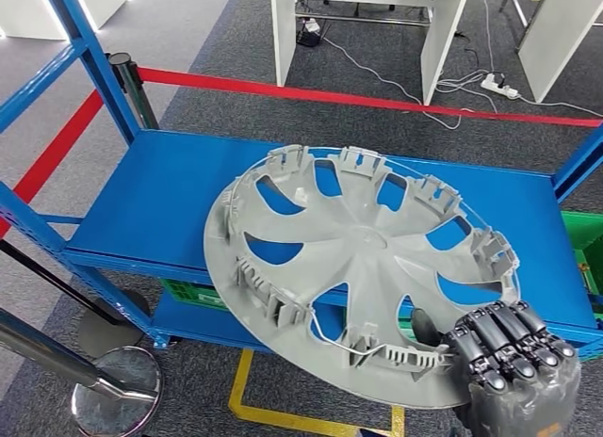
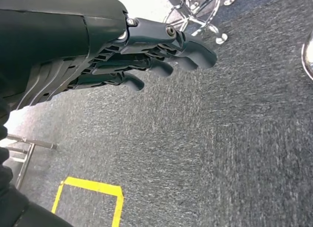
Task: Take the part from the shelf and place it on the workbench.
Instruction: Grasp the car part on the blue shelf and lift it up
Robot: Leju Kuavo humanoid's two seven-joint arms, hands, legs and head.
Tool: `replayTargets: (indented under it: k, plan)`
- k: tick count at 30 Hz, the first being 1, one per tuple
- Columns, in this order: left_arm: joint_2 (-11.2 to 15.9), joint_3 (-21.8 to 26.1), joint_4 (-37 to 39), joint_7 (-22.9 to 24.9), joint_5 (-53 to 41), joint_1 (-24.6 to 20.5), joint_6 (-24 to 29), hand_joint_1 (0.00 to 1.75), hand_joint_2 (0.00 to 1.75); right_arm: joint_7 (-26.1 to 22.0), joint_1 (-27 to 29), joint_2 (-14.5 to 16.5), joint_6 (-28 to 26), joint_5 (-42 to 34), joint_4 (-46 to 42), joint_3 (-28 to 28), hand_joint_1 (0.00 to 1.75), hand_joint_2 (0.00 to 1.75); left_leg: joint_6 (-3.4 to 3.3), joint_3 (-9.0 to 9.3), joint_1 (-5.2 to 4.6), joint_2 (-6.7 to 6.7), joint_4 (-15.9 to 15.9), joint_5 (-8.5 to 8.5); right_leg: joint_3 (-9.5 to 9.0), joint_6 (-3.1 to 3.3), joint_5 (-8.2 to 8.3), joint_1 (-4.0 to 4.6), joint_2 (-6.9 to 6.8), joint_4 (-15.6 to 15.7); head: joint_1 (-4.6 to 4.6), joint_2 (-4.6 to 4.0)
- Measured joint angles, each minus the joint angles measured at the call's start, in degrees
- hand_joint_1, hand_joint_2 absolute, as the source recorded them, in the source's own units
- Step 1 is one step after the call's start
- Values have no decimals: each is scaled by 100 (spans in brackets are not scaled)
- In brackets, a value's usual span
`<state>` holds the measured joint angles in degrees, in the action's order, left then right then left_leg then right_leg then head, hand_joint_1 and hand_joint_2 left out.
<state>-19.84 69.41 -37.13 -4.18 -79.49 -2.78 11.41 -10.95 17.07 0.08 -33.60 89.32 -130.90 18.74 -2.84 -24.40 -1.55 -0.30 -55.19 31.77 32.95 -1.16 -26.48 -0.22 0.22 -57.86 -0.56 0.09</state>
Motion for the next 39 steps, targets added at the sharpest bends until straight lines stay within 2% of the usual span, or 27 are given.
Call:
replayTargets:
  k: [2,3,5,6,7,8,10,12,15,17,18,20,21,22,23,24,26,28,30,31,32,34,35,36,37,38,39]
  plan:
    - [-4,-14,0,28,19,2,-17,0,175,106,-14,10,2,-11,8,0,175,175,-64,37,43,12,170,-136,96,-35,-122,12,0,-130,23,0]
    - [-6,-21,0,42,22,5,-29,0,175,158,-24,11,5,-24,15,-1,175,175,-79,47,62,21,228,-173,224,-45,-271,7,-1,-375,41,0]
    - [-5,-26,0,55,27,18,-47,0,175,232,-43,11,17,-79,36,-5,175,175,-91,18,67,30,232,-194,557,-80,-578,-26,-3,-1117,64,0]
    - [-5,-26,0,58,29,27,-57,0,175,251,-45,11,22,-112,50,-9,175,175,-86,10,70,35,221,-191,683,-102,-641,-48,-6,-1399,64,0]
    - [-5,-26,0,59,31,34,-67,0,175,264,-46,11,27,-146,63,-15,175,175,-73,9,76,37,206,-182,722,-125,-600,-70,-10,-1490,63,0]
    - [-5,-26,0,60,32,38,-80,0,175,270,-46,11,32,-178,75,-21,175,175,-48,10,88,32,180,-165,648,-147,-449,-93,-16,-1340,65,0]
    - [-2,-28,0,65,34,42,-105,0,175,273,-54,12,42,-240,93,-38,175,175,40,-11,110,19,82,-92,318,-189,-103,-129,-27,-669,71,0]
    - [5,-31,0,73,39,43,-113,0,175,269,-70,15,50,-297,100,-54,175,175,130,-100,102,11,-80,-15,94,-160,-30,-136,-14,-219,87,0]
    - [13,-32,-1,82,51,49,-107,0,175,265,-71,24,61,-339,105,-73,175,175,195,-209,92,12,-187,20,125,-52,-91,-128,9,-213,75,0]
    - [16,-33,-2,84,51,50,-109,0,175,269,-74,30,65,-343,108,-96,175,175,250,-285,104,15,-354,187,159,14,-66,-146,-6,-206,58,0]
    - [17,-34,-2,84,52,50,-109,0,175,270,-79,32,66,-344,109,-106,175,175,283,-386,116,16,-586,362,184,52,-47,-154,-16,-200,48,0]
    - [17,-34,-1,84,52,50,-109,0,175,271,-85,40,66,-345,109,-121,175,175,333,-715,147,17,-1331,783,255,98,-2,-142,-31,-201,31,0]
    - [17,-34,0,84,52,51,-110,0,175,271,-86,43,66,-346,109,-127,175,175,344,-853,160,17,-1650,910,293,107,25,-135,-37,-202,32,0]
    - [17,-34,0,84,52,51,-110,0,175,271,-85,44,66,-346,109,-133,175,175,345,-912,169,17,-1809,928,330,108,56,-129,-41,-202,33,0]
    - [17,-34,0,84,52,51,-110,0,175,271,-84,44,66,-347,110,-138,175,175,337,-856,174,17,-1734,821,362,102,89,-125,-42,-203,33,0]
    - [17,-36,0,84,52,51,-110,0,175,271,-85,45,66,-348,110,-143,175,175,321,-690,176,17,-1438,625,390,91,124,-123,-41,-203,32,0]
    - [17,-46,-1,84,54,45,-110,0,175,268,-87,50,66,-353,110,-148,175,175,283,-248,168,15,-608,256,433,48,198,-114,-38,-206,31,0]
    - [17,-69,-2,85,72,41,-109,0,175,261,-92,63,66,-369,109,-151,175,175,250,-62,140,8,-168,118,458,-21,292,-114,-43,-179,37,0]
    - [16,-85,-2,88,99,55,-108,0,175,248,-96,75,67,-392,109,-154,175,175,196,-129,110,3,-123,26,475,-99,415,-137,-47,-101,41,0]
    - [15,-89,-2,91,108,62,-107,0,175,239,-94,77,68,-405,109,-156,175,175,159,-179,109,9,-105,-48,502,-129,412,-148,-44,-84,40,0]
    - [13,-94,-2,93,117,66,-106,0,175,228,-93,77,70,-418,109,-158,175,175,116,-245,112,18,-87,-128,560,-147,298,-153,-40,-140,46,0]
    - [10,-110,-2,97,131,66,-106,0,175,201,-91,77,75,-445,109,-161,175,175,48,-398,111,37,-70,-269,718,-157,-237,-148,-34,-596,62,0]
    - [10,-118,-2,99,139,66,-107,0,175,188,-91,77,78,-457,109,-161,175,175,22,-482,98,41,-73,-331,795,-155,-533,-140,-34,-964,68,0]
    - [10,-123,-2,103,146,67,-108,0,175,178,-92,77,86,-469,111,-161,175,175,10,-565,80,44,-79,-393,831,-152,-721,-130,-33,-1318,71,0]
    - [10,-126,-2,109,158,68,-110,0,175,172,-92,77,98,-483,113,-161,175,175,2,-652,63,46,-87,-455,813,-142,-776,-116,-33,-1564,72,0]
    - [10,-126,-2,118,176,69,-112,0,175,170,-93,77,117,-500,115,-162,175,175,-1,-736,48,47,-98,-513,710,-125,-700,-98,-33,-1632,70,0]
    - [10,-126,-2,129,194,69,-114,0,175,169,-95,77,141,-520,119,-164,175,175,0,-811,37,47,-110,-564,509,-99,-550,-74,-33,-1498,70,0]
